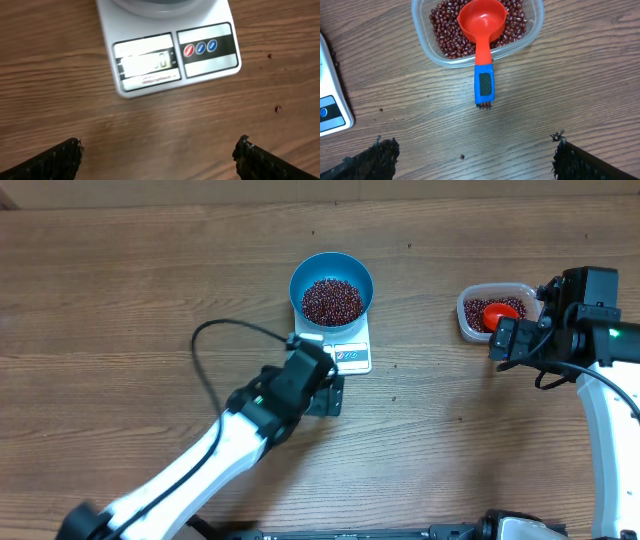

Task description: Scoop item into bowl and weigh 150g on scale

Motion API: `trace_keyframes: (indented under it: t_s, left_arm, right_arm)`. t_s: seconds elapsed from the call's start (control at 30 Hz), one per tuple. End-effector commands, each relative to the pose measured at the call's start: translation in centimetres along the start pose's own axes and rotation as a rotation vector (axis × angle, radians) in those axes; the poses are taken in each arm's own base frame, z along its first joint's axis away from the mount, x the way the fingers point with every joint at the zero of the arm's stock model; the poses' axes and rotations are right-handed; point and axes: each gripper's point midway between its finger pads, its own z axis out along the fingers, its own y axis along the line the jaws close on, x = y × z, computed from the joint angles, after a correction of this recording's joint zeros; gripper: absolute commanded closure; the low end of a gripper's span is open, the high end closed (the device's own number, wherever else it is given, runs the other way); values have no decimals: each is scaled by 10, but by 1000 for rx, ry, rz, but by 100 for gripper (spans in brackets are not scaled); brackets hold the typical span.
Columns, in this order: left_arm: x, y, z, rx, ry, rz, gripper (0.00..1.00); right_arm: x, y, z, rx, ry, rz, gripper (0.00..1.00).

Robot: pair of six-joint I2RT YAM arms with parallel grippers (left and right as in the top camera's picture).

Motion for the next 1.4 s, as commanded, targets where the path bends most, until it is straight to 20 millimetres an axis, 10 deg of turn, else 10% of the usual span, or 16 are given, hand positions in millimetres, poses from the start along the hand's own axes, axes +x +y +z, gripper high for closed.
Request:
trace_keyframes:
  t_s: [0.0, 0.6, 0.77, 1.0, 1.37]
  left_arm:
    - [-13, 27, -35, -17, -131, 22, 0]
    - [-56, 118, -187, -36, -972, -25, 0]
    - [-58, 117, -216, -44, -1224, 50, 0]
    - [-40, 126, -212, -75, -1320, 46, 0]
    - [-10, 142, -144, -189, -1106, 152, 0]
  right_arm:
    - [-2, -2, 0, 10, -7, 0, 0]
    - [-2, -2, 0, 9, -7, 0, 0]
    - [-2, -2, 0, 9, -7, 0, 0]
    - [-3, -2, 0, 10, -7, 0, 0]
    - [-2, -2, 0, 9, -7, 0, 0]
